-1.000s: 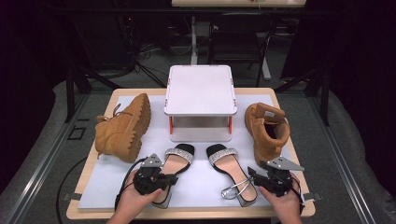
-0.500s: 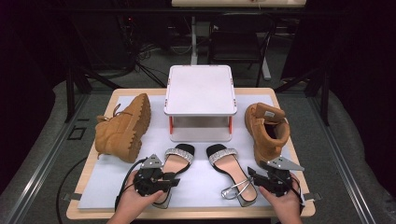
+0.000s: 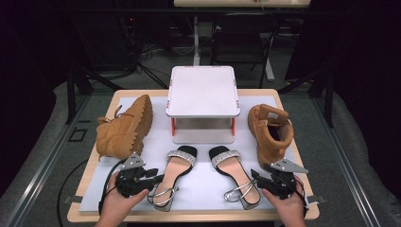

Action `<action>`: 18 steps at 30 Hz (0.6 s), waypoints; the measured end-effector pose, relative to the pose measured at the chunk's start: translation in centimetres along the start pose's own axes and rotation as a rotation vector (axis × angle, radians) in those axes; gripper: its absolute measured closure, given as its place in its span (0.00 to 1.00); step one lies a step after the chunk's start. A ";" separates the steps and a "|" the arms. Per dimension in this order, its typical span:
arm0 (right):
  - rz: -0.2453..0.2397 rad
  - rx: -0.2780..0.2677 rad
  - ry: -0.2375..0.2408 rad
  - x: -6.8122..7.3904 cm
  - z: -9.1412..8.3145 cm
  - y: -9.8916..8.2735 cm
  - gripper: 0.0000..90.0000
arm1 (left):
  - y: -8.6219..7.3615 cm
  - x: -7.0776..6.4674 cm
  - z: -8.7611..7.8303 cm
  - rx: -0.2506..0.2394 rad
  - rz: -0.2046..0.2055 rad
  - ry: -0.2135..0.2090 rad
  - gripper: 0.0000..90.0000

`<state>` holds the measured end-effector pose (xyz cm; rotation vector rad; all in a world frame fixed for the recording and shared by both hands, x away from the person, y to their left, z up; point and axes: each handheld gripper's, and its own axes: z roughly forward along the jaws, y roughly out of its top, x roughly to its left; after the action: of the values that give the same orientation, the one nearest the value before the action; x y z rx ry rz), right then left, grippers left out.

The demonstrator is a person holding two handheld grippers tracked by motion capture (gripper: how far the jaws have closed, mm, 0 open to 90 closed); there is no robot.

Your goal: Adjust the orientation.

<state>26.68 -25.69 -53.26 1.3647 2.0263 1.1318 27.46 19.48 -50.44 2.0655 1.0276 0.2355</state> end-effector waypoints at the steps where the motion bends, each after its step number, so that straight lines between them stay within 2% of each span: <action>1: 0.000 0.002 0.001 0.0 0.0 0.0 0.47 | -0.7 0.4 -0.1 0.016 -0.013 0.004 0.72; 6: 0.001 -0.002 0.001 -0.1 0.0 0.0 0.47 | -1.6 0.9 -0.4 0.034 -0.033 0.002 0.76; 7: -0.002 -0.001 -0.002 0.0 0.0 0.0 0.47 | -1.8 1.1 -0.4 0.037 -0.049 -0.009 0.76; 9: -0.003 -0.001 -0.002 0.0 0.0 0.0 0.47 | -1.8 1.1 -0.1 0.048 -0.057 -0.020 0.77; 15: 0.001 -0.007 0.000 0.0 0.0 0.0 0.47 | -2.0 0.6 0.5 0.077 -0.038 -0.011 0.81; 18: 0.001 -0.005 0.000 -0.1 0.0 0.0 0.47 | -2.0 0.4 0.6 0.082 -0.033 -0.018 0.91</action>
<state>26.67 -25.79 -53.28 1.3633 2.0215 1.1372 26.81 20.13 -52.35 2.1185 1.0753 0.1605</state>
